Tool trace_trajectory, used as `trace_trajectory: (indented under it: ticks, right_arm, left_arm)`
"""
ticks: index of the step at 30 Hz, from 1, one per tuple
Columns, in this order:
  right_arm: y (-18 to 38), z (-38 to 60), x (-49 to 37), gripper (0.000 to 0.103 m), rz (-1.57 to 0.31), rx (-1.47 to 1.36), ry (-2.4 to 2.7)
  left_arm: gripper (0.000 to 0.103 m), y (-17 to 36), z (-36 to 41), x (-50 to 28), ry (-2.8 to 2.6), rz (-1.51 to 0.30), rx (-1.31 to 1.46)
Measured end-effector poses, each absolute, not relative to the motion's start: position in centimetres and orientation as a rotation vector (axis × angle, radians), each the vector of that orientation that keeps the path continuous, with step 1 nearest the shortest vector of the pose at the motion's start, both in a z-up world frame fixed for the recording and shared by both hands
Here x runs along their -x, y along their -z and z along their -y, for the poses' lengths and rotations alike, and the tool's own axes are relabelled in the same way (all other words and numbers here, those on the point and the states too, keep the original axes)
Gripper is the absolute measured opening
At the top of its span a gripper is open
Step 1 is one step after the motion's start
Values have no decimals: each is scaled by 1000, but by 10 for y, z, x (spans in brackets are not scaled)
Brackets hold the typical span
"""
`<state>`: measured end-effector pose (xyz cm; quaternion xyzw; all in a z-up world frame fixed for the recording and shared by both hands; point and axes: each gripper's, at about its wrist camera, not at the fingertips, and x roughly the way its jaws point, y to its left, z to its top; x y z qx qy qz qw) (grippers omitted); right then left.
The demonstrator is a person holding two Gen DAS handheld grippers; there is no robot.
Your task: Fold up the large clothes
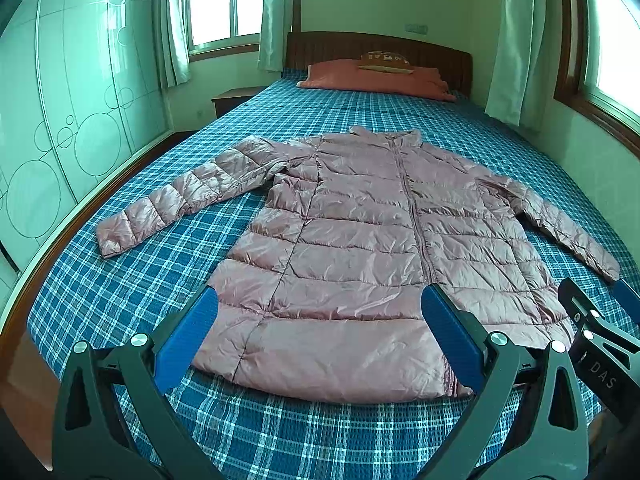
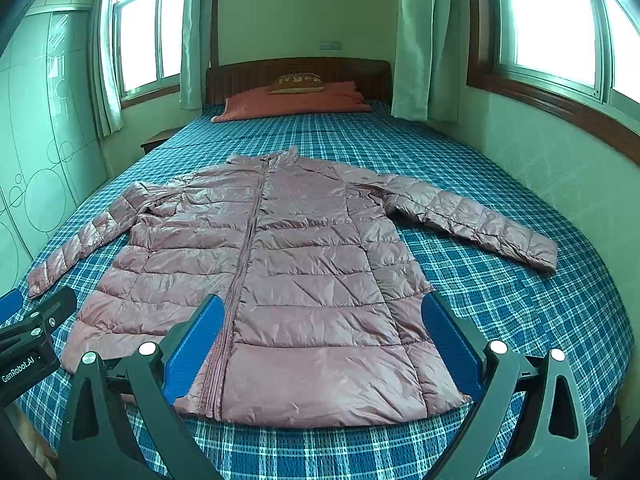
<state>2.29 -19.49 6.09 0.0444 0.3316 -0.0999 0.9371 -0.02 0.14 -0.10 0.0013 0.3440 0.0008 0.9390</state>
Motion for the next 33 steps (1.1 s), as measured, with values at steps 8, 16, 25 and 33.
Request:
trace_trajectory:
  ticks: [8, 16, 25, 33]
  right_arm:
    - [-61, 195, -23, 98, -677, -90, 204]
    - [-62, 193, -23, 98, -679, -88, 203]
    - [-62, 193, -23, 98, -678, -90, 203]
    - [-60, 191, -24, 98, -682, -90, 203]
  left_arm:
    - [101, 2, -4, 0, -2, -701, -1]
    - [101, 3, -7, 2, -3, -704, -1]
    - [101, 4, -9, 2, -3, -705, 0]
    - [101, 7, -12, 1, -6, -713, 1]
